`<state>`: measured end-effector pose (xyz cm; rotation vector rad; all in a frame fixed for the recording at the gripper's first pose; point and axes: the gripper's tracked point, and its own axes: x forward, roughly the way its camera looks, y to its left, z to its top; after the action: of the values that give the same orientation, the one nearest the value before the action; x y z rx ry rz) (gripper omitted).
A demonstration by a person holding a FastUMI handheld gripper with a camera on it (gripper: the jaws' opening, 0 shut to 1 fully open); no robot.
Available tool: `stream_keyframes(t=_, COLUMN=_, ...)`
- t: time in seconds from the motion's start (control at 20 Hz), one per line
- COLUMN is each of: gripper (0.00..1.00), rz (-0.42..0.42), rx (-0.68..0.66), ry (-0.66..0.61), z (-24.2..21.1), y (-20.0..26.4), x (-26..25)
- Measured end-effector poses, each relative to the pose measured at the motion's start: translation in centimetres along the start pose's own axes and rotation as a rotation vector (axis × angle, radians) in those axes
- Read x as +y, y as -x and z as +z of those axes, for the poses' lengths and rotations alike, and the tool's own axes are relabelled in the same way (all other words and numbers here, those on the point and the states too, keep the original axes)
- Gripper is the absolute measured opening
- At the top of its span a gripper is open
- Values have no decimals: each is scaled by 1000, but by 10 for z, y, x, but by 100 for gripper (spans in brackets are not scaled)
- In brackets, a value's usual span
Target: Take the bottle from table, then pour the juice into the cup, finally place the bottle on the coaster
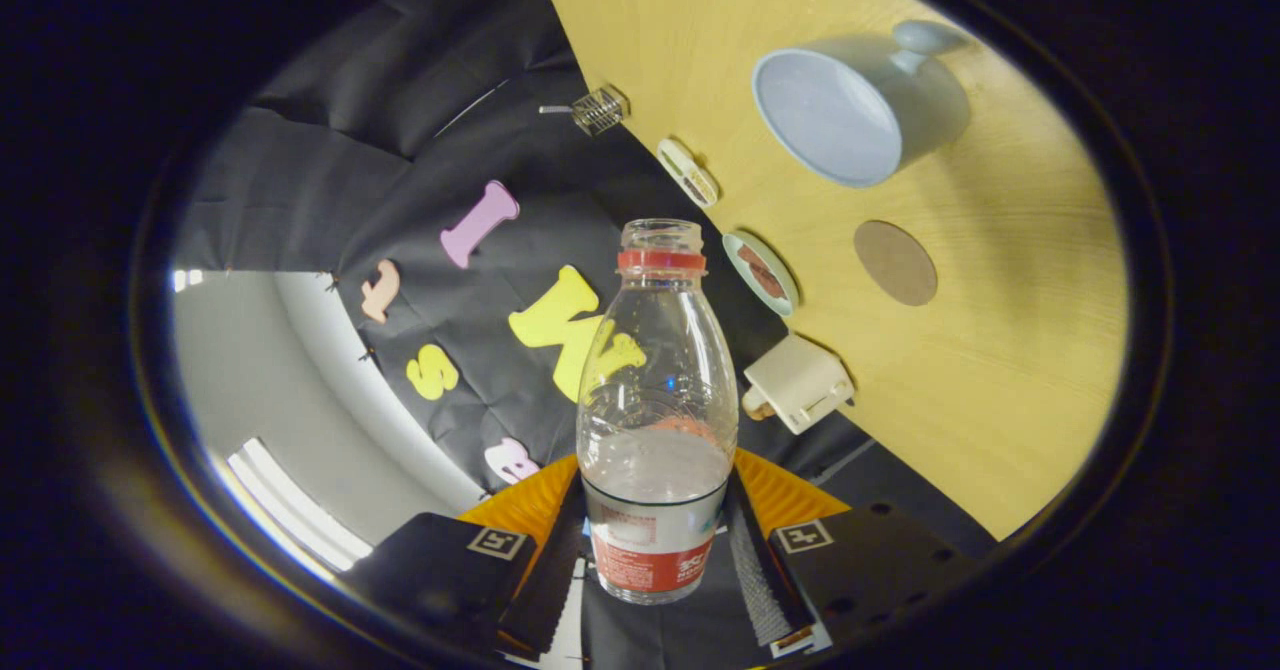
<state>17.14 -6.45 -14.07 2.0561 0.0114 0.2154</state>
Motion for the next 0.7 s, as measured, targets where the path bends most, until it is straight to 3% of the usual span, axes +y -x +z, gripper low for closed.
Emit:
stream_keyframes(t=0.4, gripper=76, rz=-125, rx=63, ry=703, z=-6, y=10, x=-12)
stream_keyframes(t=0.5, gripper=76, rz=-132, rx=52, ry=887, z=0, y=16, x=-9)
stream_keyframes(t=0.7, gripper=76, rz=-110, rx=64, ry=1129, z=-8, y=18, x=-1)
